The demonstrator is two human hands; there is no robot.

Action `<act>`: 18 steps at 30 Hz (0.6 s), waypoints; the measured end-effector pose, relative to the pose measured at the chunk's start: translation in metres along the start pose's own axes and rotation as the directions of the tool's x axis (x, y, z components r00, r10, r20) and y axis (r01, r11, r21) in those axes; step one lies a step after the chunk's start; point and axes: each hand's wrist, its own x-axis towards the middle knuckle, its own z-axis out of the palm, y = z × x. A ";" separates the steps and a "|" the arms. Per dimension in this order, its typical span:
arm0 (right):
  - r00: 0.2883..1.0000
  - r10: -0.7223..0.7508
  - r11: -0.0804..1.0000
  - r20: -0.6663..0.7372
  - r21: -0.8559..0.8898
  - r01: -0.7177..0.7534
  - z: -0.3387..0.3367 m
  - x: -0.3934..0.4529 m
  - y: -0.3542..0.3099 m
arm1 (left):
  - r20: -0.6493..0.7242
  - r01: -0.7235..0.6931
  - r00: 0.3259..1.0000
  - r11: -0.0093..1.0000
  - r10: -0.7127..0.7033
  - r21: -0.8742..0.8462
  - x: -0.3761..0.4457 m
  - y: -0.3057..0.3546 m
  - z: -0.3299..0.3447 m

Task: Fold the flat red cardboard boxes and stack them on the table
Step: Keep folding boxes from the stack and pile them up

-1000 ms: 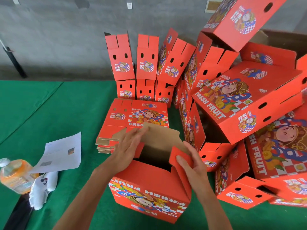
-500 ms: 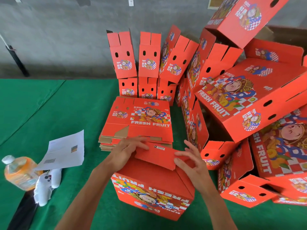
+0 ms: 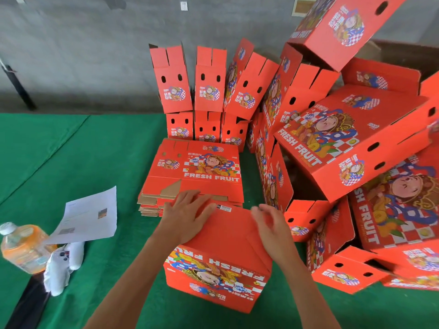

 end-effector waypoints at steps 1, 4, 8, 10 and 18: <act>0.996 0.056 0.991 -0.062 0.122 -0.048 0.000 -0.002 0.005 | 0.010 0.027 1.000 0.999 -0.027 0.030 -0.001 0.000 0.001; 0.900 0.430 0.881 0.068 0.188 -0.435 -0.004 -0.009 0.026 | 0.016 0.104 0.994 0.990 -0.106 0.090 -0.004 0.003 0.001; 0.673 0.662 0.720 0.330 -0.028 -0.694 0.003 -0.027 0.044 | -0.014 0.199 0.980 0.980 -0.199 0.023 -0.004 -0.003 -0.003; 0.685 0.659 0.736 0.310 -0.077 -0.673 0.010 -0.031 0.045 | -0.039 0.204 0.978 0.979 -0.204 -0.001 -0.005 -0.006 -0.004; 0.584 0.703 0.674 0.407 -0.118 -0.729 0.009 -0.031 0.012 | -0.115 0.316 0.936 0.939 -0.332 -0.134 -0.025 -0.028 -0.015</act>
